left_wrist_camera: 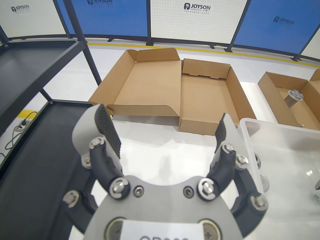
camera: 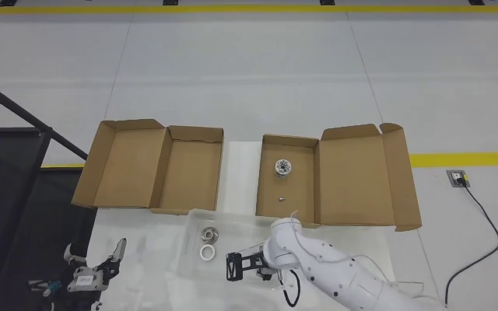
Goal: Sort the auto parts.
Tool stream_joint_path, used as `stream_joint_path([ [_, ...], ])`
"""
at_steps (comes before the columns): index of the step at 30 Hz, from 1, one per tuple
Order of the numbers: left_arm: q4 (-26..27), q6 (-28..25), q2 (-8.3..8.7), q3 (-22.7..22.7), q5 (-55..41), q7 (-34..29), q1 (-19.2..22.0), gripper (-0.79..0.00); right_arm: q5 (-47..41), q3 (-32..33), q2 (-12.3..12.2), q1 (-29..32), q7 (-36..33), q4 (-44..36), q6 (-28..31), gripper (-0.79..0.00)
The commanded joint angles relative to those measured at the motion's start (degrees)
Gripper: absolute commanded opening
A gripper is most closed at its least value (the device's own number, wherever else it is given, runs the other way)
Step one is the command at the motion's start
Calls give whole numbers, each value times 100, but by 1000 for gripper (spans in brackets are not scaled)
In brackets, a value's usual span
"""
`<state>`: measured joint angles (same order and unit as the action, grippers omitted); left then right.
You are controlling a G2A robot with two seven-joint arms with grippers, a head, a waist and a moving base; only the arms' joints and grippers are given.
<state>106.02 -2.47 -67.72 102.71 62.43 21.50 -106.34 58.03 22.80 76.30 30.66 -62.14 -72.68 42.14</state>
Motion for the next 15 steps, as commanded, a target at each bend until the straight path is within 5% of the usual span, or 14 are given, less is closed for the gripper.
stream_joint_path([
  [1,0,0,0,0,0,0,0,0,-74,-93,4,-46,-17,31,-17,-493],
  [15,0,0,0,0,0,0,0,0,47,-423,119,-225,50,180,50,-477],
])
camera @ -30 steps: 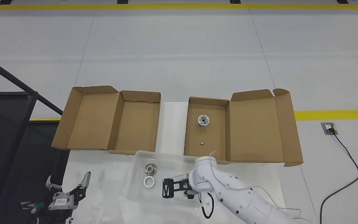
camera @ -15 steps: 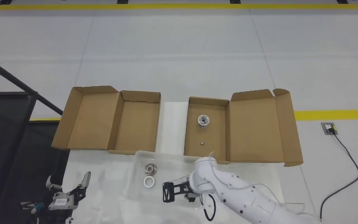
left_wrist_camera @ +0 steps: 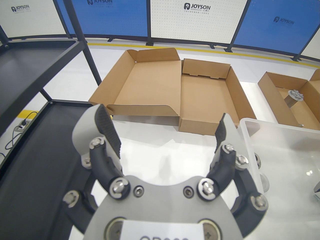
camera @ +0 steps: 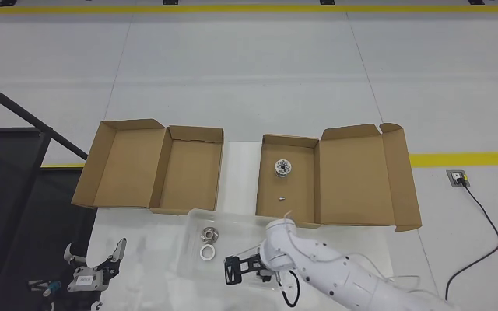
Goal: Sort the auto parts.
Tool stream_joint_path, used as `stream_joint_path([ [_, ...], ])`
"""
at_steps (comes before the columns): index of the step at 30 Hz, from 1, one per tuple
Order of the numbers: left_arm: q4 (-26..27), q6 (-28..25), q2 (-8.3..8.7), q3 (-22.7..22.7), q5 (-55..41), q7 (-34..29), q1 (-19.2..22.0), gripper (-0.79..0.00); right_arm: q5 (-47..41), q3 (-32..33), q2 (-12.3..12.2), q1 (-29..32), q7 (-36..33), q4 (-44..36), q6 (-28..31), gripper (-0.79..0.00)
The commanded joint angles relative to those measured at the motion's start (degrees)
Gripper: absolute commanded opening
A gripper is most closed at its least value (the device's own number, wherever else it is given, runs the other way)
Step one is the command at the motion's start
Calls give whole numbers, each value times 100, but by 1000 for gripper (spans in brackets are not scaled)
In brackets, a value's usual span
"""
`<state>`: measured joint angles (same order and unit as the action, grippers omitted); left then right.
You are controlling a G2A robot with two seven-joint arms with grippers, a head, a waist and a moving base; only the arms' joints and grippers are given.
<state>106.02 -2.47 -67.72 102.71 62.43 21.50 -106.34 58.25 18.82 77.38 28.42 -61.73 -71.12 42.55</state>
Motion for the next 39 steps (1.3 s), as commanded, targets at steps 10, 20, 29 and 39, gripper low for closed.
stream_joint_path([
  [10,0,0,0,0,0,0,0,0,132,-249,206,-116,52,313,52,-502],
  [20,0,0,0,0,0,0,0,0,135,-274,360,-171,-8,573,-11,-748],
  [29,0,0,0,0,0,0,0,0,354,-8,276,-184,108,267,-92,-785],
  [39,0,0,0,0,0,0,0,0,863,993,-265,146,121,-1120,-428,-785],
])
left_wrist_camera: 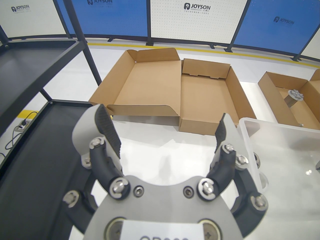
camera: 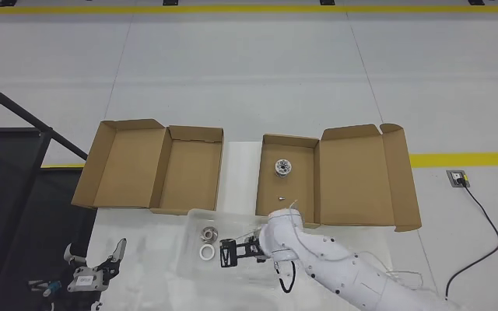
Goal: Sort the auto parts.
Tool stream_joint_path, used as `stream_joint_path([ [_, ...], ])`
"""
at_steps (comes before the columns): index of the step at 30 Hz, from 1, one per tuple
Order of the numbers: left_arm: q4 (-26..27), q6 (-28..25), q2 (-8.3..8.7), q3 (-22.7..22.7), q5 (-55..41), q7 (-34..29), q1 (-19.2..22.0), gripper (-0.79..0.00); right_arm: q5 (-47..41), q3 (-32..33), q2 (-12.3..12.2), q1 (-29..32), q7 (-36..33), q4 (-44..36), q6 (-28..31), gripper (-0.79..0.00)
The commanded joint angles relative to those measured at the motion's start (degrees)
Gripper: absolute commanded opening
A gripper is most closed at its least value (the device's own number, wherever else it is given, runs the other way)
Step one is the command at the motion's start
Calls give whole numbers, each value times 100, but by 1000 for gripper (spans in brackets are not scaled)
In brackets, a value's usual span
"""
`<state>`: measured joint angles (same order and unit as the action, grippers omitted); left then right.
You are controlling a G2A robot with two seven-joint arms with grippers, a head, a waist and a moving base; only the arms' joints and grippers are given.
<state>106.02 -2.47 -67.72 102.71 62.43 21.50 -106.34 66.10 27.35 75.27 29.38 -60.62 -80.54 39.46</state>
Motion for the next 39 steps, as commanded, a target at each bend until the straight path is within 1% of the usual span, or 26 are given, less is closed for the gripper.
stream_joint_path([
  [1,0,0,0,0,0,0,0,0,181,290,-114,123,56,-370,-247,-785],
  [2,0,0,0,0,0,0,0,0,311,452,-177,200,105,-547,-384,-785],
  [4,0,0,0,0,0,0,0,0,670,856,-305,414,257,-867,-932,-785],
  [7,0,0,0,0,0,0,0,0,1068,1467,-490,774,522,-1182,-1386,-785],
  [9,0,0,0,0,0,0,0,0,1204,1719,-546,893,589,-1173,-1598,-785],
  [11,0,0,0,0,0,0,0,0,1384,1941,-574,977,679,-1073,-2001,-785],
  [14,0,0,0,0,0,0,0,0,1409,2124,-568,969,773,-606,-2287,-785],
  [17,0,0,0,0,0,0,0,0,1258,2167,-520,761,949,101,-2167,-785],
  [23,0,0,0,0,0,0,0,0,917,1984,-341,331,1796,1611,-1820,-785],
  [28,0,0,0,0,0,0,0,0,708,1792,-163,26,2335,2604,-1665,-785],
  [33,0,0,0,0,0,0,0,0,679,1606,11,-198,2777,3299,-1668,-785],
  [36,0,0,0,0,0,0,0,0,699,1558,67,-276,2898,3483,-1650,-785],
  [37,0,0,0,0,0,0,0,0,710,1543,85,-300,2918,3531,-1649,-748],
  [39,0,0,0,0,0,0,0,0,731,1517,118,-340,2936,3601,-1638,-603],
])
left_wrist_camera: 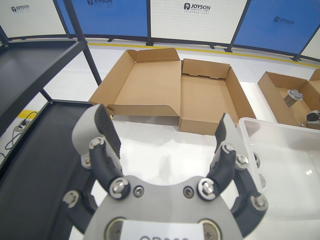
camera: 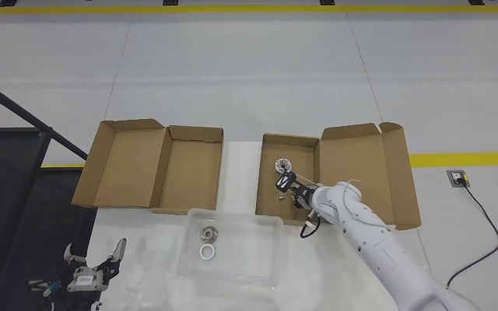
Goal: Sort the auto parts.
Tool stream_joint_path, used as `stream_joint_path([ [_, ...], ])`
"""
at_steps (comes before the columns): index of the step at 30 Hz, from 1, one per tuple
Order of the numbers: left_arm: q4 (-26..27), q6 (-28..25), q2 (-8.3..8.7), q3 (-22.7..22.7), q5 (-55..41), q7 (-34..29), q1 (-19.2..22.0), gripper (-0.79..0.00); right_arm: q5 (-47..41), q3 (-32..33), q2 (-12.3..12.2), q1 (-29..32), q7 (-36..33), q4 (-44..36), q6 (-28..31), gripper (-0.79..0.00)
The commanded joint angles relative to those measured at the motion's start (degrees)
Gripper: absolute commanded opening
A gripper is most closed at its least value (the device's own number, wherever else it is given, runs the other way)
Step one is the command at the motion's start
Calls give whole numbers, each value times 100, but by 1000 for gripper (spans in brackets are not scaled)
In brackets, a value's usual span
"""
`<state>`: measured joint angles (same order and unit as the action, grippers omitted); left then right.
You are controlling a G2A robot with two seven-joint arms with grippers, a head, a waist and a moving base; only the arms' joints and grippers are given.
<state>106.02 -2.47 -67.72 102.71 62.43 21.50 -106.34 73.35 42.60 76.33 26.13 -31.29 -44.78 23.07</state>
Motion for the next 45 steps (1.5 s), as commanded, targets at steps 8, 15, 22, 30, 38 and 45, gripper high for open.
stream_joint_path([
  [8,0,0,0,0,0,0,0,0,83,9,68,-73,87,141,9,-563],
  [15,0,0,0,0,0,0,0,0,172,101,56,-37,56,-9,-19,-505],
  [22,0,0,0,0,0,0,0,0,288,261,-7,81,-75,-325,-35,-486],
  [30,0,0,0,0,0,0,0,0,656,626,-233,593,112,-1771,163,-486],
  [38,0,0,0,0,0,0,0,0,1214,1105,-541,1686,-196,-4379,643,-477],
  [45,0,0,0,0,0,0,0,0,1340,1120,-616,2184,-350,-5533,1042,-462],
])
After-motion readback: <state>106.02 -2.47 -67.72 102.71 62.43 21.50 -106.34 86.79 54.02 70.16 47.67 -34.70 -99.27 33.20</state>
